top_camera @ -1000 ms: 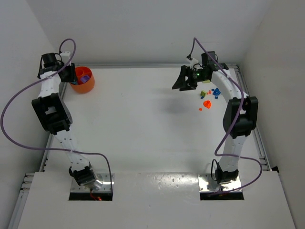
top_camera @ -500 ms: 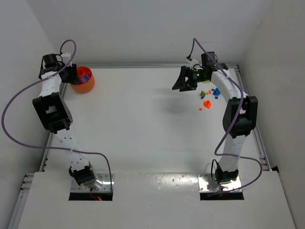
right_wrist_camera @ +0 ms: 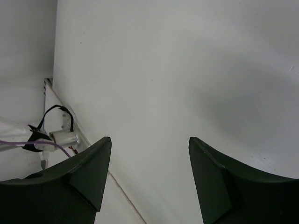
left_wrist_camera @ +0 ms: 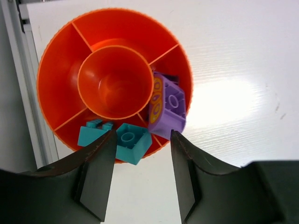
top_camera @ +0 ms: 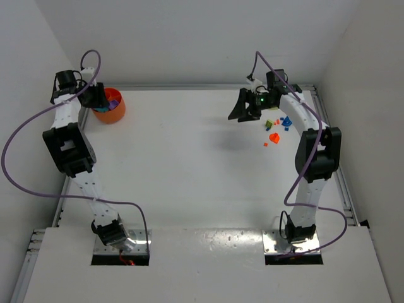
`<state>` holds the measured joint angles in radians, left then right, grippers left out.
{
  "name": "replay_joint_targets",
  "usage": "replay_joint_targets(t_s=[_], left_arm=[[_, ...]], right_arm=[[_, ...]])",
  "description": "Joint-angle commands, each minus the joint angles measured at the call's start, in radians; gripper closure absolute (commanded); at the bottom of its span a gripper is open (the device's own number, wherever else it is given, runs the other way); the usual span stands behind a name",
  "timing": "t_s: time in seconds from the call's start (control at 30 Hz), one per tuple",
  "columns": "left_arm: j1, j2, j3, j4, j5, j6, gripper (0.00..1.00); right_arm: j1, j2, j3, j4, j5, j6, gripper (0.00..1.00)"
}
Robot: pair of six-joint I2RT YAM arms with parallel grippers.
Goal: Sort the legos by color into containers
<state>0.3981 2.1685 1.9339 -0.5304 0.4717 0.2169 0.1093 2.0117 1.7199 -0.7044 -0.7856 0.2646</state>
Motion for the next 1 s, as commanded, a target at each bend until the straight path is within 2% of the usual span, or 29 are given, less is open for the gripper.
replay_joint_targets(t_s=[0.0,0.2,0.37,0.53,0.6,0.67,0.73,0.83,0.97], left_arm=[[-0.004,-0.113,-0.006,0.033,0.079,-0.016,0.45],[0.027,-0.206,-0.062,0.115,0.119,-0.094,0.45],[0.027,-0.309,-0.156,0.156,0.087,-0.131,0.47],[0.045,-0.309,-0.172,0.130,0.038,-0.122,0.47],[0.071,-0.274,-0.126,0.045,0.118,-0.084,0.46],[0.105,-0.222,-0.069,0.003,0.219,-0.064,0.31],[0.125,-0.191,-0.047,-0.006,0.260,-0.063,0.20],[0.125,-0.159,0.008,-0.006,0.246,-0.085,0.18],[0.125,-0.082,0.092,-0.057,0.219,-0.085,0.08]], right_arm=[[0.006,-0.025,-0.011,0.019,-0.014,-0.016,0.32],[0.006,-0.034,-0.011,0.028,-0.014,-0.016,0.32],[0.015,-0.034,-0.011,0.028,-0.014,-0.025,0.34],[0.015,-0.034,0.000,0.028,-0.004,-0.025,0.34],[0.015,-0.034,0.000,0.028,-0.004,-0.025,0.34],[0.015,-0.034,0.000,0.028,-0.004,-0.025,0.34],[0.015,-0.044,-0.009,0.028,-0.004,-0.025,0.34],[0.015,-0.044,-0.019,0.028,-0.004,-0.025,0.34],[0.024,-0.044,-0.019,0.028,-0.004,-0.025,0.34]])
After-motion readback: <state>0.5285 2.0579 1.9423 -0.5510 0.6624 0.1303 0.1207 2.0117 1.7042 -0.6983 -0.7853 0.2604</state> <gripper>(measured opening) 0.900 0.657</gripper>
